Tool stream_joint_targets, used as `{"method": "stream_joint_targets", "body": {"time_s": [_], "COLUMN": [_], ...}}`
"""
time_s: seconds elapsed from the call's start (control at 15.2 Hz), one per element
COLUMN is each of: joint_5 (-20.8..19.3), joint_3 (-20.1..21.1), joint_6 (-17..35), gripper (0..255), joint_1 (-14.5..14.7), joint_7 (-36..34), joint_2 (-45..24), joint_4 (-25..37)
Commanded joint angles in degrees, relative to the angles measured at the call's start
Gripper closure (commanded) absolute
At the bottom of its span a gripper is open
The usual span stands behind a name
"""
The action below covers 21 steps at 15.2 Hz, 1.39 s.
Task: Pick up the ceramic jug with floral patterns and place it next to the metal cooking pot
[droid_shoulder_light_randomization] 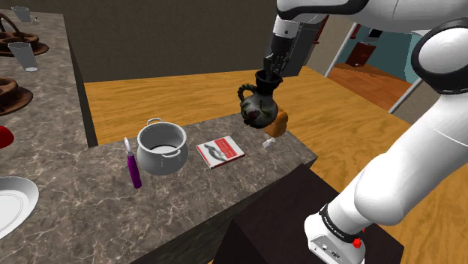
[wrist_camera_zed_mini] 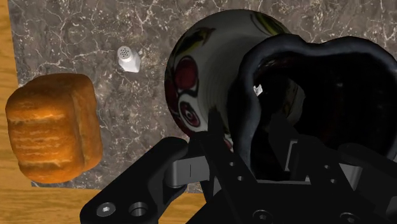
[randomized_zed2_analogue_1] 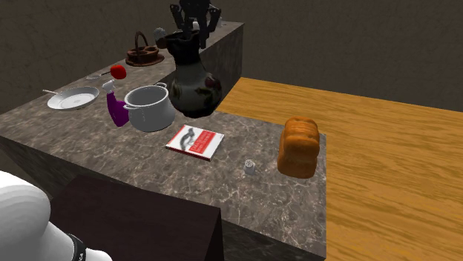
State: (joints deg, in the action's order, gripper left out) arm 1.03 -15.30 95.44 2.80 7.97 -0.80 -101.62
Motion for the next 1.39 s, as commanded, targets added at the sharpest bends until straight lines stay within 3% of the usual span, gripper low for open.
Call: {"method": "stream_joint_targets", "body": {"time_s": [0.0,0.99,1.32], "joint_5": [-0.41,2.05,2.07], "joint_3": [1.24,13.41,13.45], "joint_6": [0.08,-2.80,1.05], "gripper": [255,255,255], "joint_1": [1.30,10.60,10.58], "joint_7": [-2.73,-24.02,-23.83], "joint_2": [2.87,13.39,13.53], "joint_4": [-2.60,-9.44,-13.43]}}
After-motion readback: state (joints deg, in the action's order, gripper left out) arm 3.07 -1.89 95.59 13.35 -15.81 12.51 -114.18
